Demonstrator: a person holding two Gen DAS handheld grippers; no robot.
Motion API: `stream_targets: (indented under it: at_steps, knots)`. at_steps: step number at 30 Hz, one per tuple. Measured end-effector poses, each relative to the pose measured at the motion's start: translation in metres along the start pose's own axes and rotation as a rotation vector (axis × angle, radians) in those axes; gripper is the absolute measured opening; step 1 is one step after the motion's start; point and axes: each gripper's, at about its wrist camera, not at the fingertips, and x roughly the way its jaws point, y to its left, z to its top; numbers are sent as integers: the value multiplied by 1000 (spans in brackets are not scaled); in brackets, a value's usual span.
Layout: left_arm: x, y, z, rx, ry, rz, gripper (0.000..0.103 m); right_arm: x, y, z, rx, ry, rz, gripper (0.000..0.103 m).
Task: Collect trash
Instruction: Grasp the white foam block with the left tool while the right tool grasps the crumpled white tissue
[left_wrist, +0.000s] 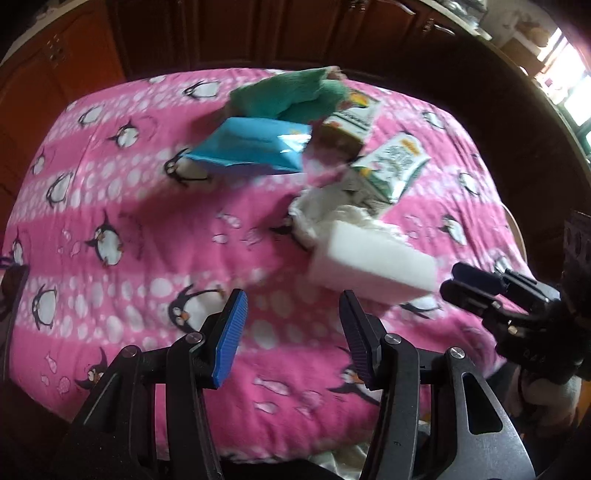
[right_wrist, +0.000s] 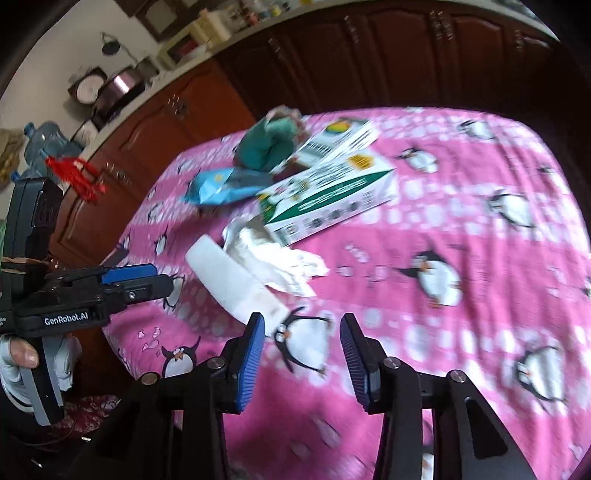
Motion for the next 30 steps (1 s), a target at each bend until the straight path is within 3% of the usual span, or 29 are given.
stream_targets:
  at_steps: [4, 8, 12, 17, 23, 27, 30]
  knots:
    - [7, 16, 5, -28, 24, -8, 50, 19, 13, 3, 28, 28, 41, 37]
    - [-2, 33, 15, -62, 6, -13, 50, 20, 26, 8, 77, 29, 211, 37]
    - [-16, 46, 20, -103, -15, -28, 50, 33, 57, 0, 10, 96, 265, 37]
    - [-17, 47, 10, -108, 4, -56, 50, 23, 54, -8, -23, 116, 222, 40]
    - [-1, 36, 0, -133, 51, -103, 50, -4, 25, -3, 10, 44, 133, 43]
    - [2, 31, -7, -155, 72, -142, 53, -11, 10, 3, 29, 2, 87, 55]
    - [2, 27, -11, -159, 71, -156, 54, -9, 8, 10, 22, -9, 56, 56]
